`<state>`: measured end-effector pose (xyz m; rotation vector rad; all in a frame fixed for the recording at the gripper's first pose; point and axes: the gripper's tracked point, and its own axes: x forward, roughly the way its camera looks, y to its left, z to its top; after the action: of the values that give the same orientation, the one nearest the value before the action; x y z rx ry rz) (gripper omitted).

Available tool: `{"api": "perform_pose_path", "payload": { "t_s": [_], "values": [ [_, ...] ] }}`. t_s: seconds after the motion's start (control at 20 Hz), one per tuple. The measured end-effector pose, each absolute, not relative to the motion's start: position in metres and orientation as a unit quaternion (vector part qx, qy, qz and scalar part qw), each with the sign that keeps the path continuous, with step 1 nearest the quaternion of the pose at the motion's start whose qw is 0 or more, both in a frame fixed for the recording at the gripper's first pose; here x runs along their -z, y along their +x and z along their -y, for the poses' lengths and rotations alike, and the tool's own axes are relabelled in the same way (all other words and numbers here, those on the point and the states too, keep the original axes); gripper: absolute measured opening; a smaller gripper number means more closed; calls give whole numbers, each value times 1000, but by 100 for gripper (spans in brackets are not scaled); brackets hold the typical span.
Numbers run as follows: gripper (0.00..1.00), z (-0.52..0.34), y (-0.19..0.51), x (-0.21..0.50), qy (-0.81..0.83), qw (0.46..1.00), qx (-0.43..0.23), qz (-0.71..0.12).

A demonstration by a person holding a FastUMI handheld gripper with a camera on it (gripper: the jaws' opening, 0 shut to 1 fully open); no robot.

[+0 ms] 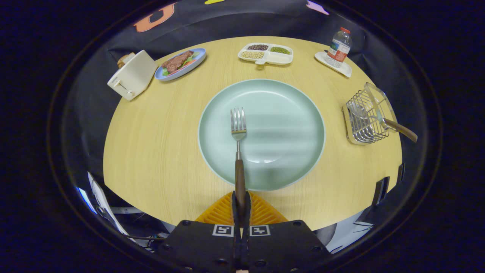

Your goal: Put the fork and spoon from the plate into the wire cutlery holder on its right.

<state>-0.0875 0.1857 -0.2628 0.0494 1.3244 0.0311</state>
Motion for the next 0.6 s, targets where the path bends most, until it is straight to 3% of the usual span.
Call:
{"api": "perform_pose_path", "payload": {
  "t_s": [0.6],
  "values": [
    [0,-123,-85,177,82,814,-8,-575]
  ]
}}
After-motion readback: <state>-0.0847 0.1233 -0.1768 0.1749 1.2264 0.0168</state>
